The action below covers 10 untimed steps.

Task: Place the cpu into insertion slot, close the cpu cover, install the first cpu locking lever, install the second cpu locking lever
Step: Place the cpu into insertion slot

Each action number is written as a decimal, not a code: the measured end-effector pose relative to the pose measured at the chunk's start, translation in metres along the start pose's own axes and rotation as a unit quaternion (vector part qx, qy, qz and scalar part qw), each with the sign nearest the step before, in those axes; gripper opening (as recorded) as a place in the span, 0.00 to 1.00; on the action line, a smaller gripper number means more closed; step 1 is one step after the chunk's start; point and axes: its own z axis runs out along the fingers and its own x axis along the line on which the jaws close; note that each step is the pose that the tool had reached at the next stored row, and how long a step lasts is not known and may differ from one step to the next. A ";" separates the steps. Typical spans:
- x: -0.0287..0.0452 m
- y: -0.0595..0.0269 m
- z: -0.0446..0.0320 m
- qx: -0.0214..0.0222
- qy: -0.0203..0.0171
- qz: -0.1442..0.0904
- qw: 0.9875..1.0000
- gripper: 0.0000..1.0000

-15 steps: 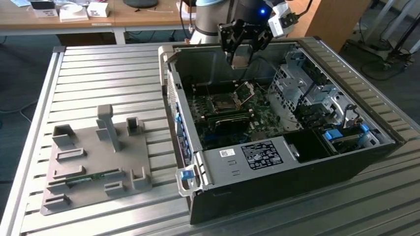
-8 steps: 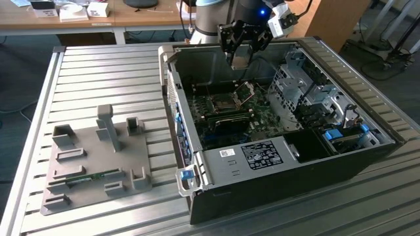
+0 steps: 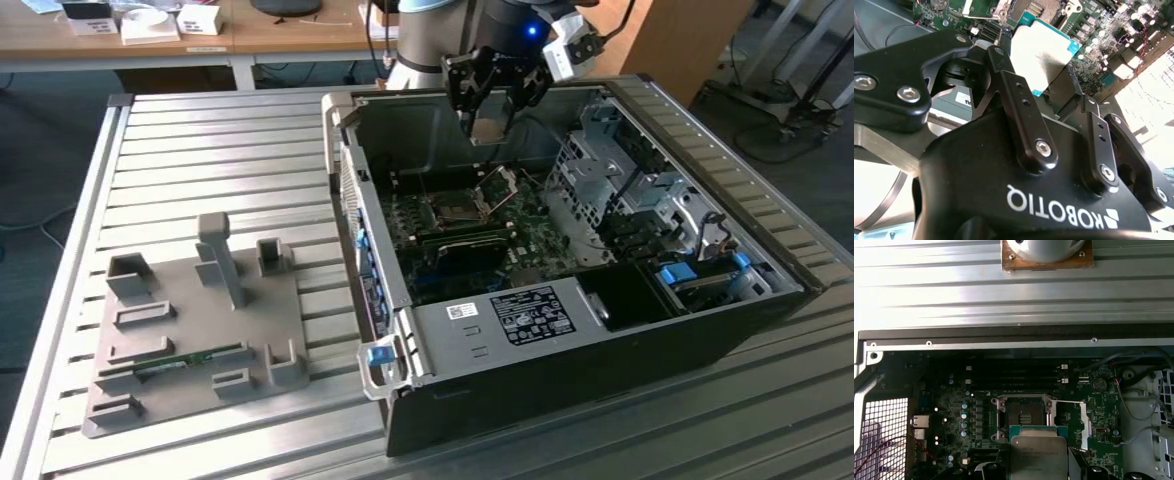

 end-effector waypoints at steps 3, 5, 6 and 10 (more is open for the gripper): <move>0.0000 0.0000 0.0001 -0.002 0.000 0.000 1.000 0.54; 0.0000 0.0000 0.0001 -0.002 0.000 0.000 1.000 0.54; 0.0000 0.0000 0.0002 -0.002 0.000 0.000 1.000 0.54; 0.0000 0.0000 0.0002 -0.002 0.000 0.000 1.000 0.54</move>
